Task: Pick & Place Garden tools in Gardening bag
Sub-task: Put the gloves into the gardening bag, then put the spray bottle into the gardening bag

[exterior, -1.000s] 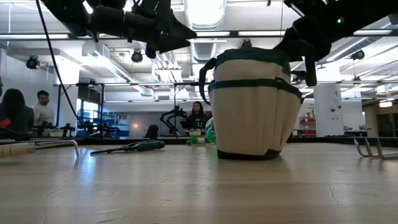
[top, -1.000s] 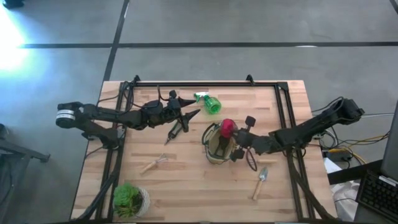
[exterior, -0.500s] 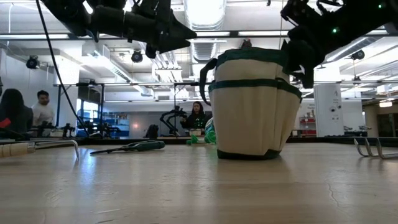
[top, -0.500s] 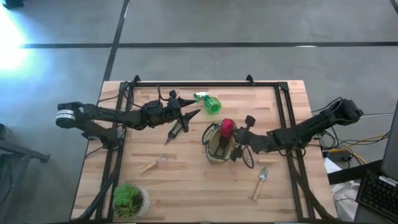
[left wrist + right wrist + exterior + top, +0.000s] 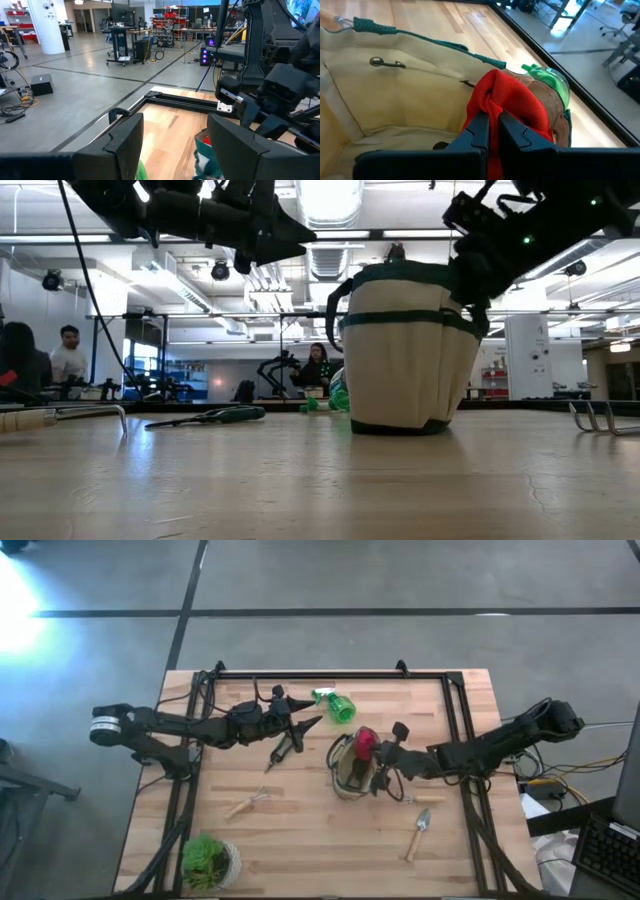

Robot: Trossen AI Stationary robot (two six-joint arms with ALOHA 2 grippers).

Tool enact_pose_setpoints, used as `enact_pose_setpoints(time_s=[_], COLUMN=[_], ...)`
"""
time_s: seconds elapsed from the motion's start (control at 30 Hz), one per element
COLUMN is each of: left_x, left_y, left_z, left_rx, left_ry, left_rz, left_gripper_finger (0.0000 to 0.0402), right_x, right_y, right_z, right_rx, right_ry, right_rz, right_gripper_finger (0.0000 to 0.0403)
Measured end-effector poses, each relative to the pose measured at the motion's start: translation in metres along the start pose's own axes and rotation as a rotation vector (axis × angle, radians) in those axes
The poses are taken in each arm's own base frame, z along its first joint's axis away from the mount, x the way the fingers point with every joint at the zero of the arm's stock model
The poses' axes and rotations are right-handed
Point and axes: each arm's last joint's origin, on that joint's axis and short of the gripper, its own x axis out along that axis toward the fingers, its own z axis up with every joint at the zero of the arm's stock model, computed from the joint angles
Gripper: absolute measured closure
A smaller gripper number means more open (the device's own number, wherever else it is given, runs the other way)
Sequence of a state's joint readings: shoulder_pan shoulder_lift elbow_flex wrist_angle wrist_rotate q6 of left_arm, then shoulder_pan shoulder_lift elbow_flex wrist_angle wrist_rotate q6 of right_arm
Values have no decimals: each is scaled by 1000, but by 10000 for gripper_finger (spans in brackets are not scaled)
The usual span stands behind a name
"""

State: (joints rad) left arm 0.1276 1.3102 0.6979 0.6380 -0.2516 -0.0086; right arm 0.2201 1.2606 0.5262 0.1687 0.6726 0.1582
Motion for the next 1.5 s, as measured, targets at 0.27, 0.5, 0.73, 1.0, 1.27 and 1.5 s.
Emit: enact_pose_setpoints(time_s=[0.27, 0.5, 0.73, 1.0, 1.27, 1.5], left_x=[0, 0, 0, 0, 0, 0], left_y=[0, 0, 0, 0, 0, 0], left_z=[0, 0, 0, 0, 0, 0], left_rx=[0, 0, 0, 1, 1, 1], left_ry=[1, 2, 2, 3, 4, 4], left_rz=[0, 0, 0, 0, -1, -4], left_gripper_finger=[181, 181, 181, 181, 181, 181], right_x=[1, 1, 1, -1, -3, -5], right_y=[-2, -2, -2, -2, -4, -3], right_z=[3, 3, 4, 15, 17, 30], right_rx=[12, 11, 21, 51, 4, -15], right_ry=[-4, -5, -10, -31, 94, 77], right_rz=[-8, -9, -8, -5, -35, -33], right_gripper_finger=[394, 372, 319, 265, 239, 220])
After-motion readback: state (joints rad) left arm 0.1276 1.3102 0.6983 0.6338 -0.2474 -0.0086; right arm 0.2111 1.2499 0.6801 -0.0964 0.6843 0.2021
